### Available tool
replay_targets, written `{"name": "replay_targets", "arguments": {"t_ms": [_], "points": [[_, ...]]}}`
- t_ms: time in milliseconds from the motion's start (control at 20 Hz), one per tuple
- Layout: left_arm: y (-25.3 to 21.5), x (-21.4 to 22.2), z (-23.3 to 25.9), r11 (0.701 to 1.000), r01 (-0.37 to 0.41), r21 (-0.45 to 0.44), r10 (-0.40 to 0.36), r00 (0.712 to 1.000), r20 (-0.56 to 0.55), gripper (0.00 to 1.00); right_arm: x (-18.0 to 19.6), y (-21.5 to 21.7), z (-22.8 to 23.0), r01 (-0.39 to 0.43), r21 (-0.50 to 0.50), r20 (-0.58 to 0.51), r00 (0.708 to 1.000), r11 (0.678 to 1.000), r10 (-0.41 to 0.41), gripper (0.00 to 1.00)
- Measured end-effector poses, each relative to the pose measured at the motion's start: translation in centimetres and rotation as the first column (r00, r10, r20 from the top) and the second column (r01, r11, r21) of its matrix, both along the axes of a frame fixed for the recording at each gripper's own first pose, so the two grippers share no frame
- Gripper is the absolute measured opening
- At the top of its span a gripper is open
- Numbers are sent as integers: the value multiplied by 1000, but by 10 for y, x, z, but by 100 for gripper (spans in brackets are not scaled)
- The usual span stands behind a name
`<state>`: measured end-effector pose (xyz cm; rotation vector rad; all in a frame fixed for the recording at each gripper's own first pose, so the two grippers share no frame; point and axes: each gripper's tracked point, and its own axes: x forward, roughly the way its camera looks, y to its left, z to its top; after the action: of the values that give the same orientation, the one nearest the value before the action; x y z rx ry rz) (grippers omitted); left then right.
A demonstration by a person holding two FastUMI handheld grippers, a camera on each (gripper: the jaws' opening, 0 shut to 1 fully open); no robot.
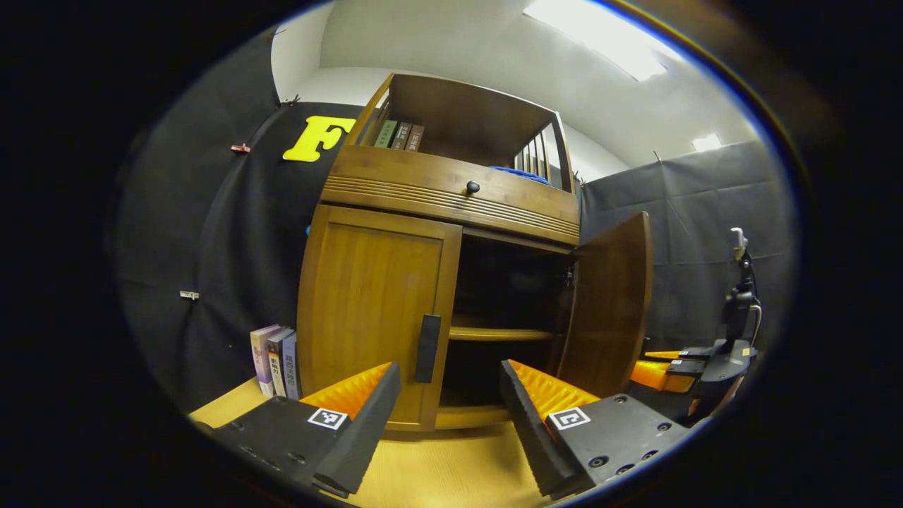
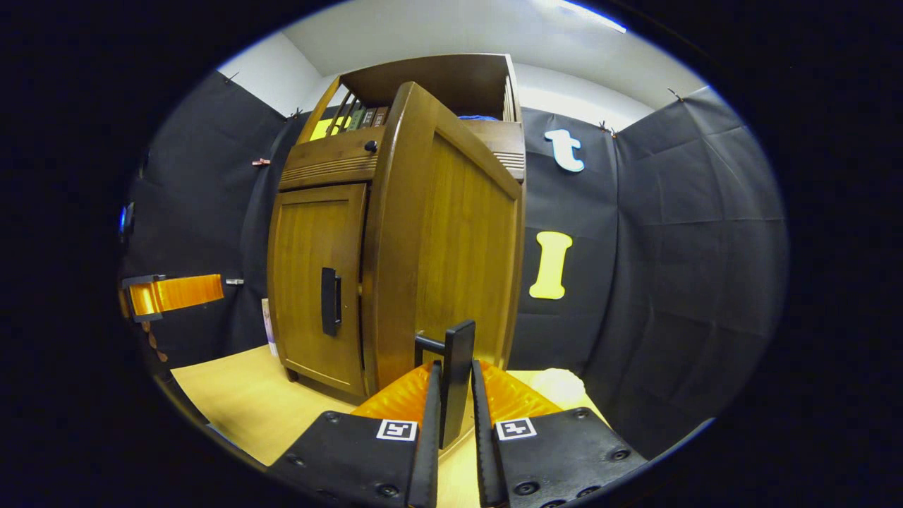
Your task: Open the right door of the double-door shoe cabinet with the right hand, and open the left door with the left hand.
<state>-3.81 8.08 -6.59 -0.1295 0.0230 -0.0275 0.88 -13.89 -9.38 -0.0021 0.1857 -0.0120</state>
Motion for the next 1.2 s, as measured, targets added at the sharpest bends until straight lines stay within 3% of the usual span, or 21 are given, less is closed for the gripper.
{"name": "replay_targets", "arguments": {"t_ms": [50, 150, 200, 300, 350, 400, 450, 500, 550, 600, 650, 700, 750, 800, 900, 1050, 1200], "points": [[2, 2, -1, 1000, -6, 8, 6, 1000, 2, 84, -6, -7, 3, 14, -4, 11, 1000, 1000, -14, 26], [9, 6, -2, 999, -39, 17, 39, 999, 9, 88, -12, -20, 7, 52, -32, 25, 998, 998, -51, 21], [8, 7, -3, 999, -43, 16, 43, 999, 4, 88, -15, -25, 7, 64, -54, 30, 998, 996, -63, 26], [3, 6, -5, 1000, -25, 2, 25, 1000, -8, 88, -19, -35, 7, 81, -92, 33, 996, 992, -79, 24], [1, 6, -4, 1000, -20, -7, 20, 1000, -5, 88, -21, -43, 6, 98, -107, 25, 995, 989, -96, 14], [0, 9, -4, 1000, -24, -17, 24, 1000, -3, 88, -22, -48, 5, 112, -114, 18, 994, 987, -111, 22], [0, 12, -5, 999, -31, -25, 31, 1000, -5, 88, -23, -51, 6, 119, -110, 18, 993, 987, -117, 11], [0, 12, -6, 999, -35, -28, 34, 999, -8, 88, -24, -54, 7, 121, -95, 16, 993, 988, -120, 12], [0, 13, -6, 999, -39, -27, 39, 999, -10, 88, -26, -57, 6, 122, -75, 12, 992, 990, -122, 19], [2, 15, -7, 999, -47, -25, 47, 999, -8, 88, -26, -59, 5, 125, -59, 7, 992, 990, -125, 12], [4, 17, -7, 998, -58, -19, 58, 998, -6, 88, -26, -60, 4, 132, -51, 0, 991, 990, -132, 18], [8, 20, -8, 997, -72, -12, 71, 997, -5, 88, -26, -65, 3, 145, -53, 1, 989, 988, -145, 12], [10, 22, -9, 997, -81, -4, 81, 997, -6, 88, -27, -72, 4, 166, -62, 5, 986, 984, -166, 17], [13, 23, -11, 996, -86, 5, 86, 996, -11, 88, -33, -86, 5, 190, -73, 12, 982, 979, -190, 11], [16, 24, -12, 995, -93, 18, 94, 996, -15, 88, -47, -112, 7, 244, -89, 23, 970, 966, -243, 15], [16, 34, -9, 995, -98, 2, 98, 995, 16, 88, -68, -110, 17, 228, -17, 23, 973, 973, -228, 16], [20, 42, -8, 993, -118, 0, 118, 992, 33, 88, -86, -123, 36, 251, -61, 107, 964, 966, -244, 22]]}}
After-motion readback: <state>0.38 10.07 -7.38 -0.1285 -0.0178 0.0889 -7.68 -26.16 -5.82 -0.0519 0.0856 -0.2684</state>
